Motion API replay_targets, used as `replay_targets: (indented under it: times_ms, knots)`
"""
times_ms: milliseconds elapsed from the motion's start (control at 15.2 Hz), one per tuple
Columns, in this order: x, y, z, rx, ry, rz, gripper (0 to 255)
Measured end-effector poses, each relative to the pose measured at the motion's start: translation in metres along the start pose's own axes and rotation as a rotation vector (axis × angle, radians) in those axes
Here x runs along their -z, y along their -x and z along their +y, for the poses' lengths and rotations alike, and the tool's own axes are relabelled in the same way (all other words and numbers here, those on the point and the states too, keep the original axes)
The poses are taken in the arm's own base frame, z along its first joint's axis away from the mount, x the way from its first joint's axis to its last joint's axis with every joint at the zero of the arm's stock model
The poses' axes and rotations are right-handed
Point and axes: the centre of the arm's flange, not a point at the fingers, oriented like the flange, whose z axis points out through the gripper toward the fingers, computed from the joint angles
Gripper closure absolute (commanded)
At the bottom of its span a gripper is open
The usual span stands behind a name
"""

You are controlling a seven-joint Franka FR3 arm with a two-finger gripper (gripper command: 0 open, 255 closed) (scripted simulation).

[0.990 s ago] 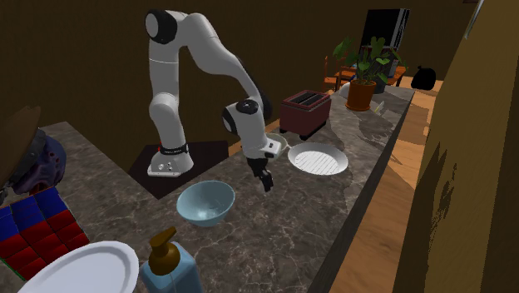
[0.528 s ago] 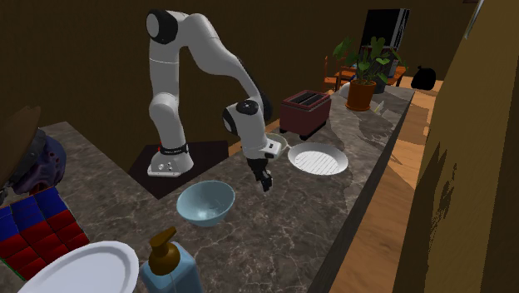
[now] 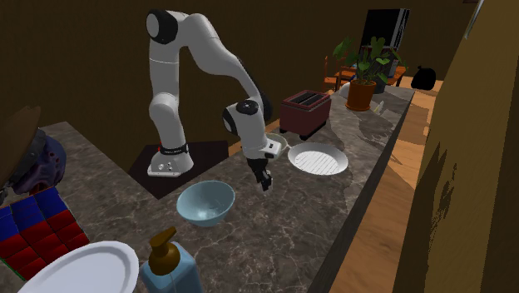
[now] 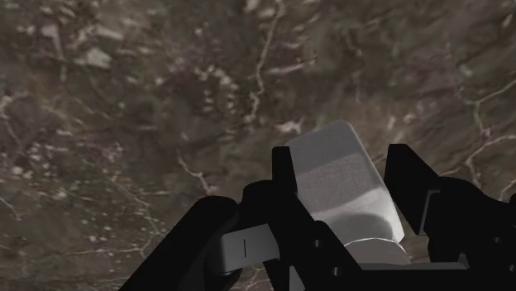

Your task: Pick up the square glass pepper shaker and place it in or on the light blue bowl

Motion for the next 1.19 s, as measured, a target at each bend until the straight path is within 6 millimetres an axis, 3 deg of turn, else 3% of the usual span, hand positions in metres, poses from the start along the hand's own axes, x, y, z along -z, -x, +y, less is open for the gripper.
replay_targets:
  times_ms: [198,1188]
  knots:
    - [0.005,-0.001,-0.001,0.000,-0.001,0.000,255]
    - [0.081,-0.014,-0.004,0.000,-0.001,0.000,255]
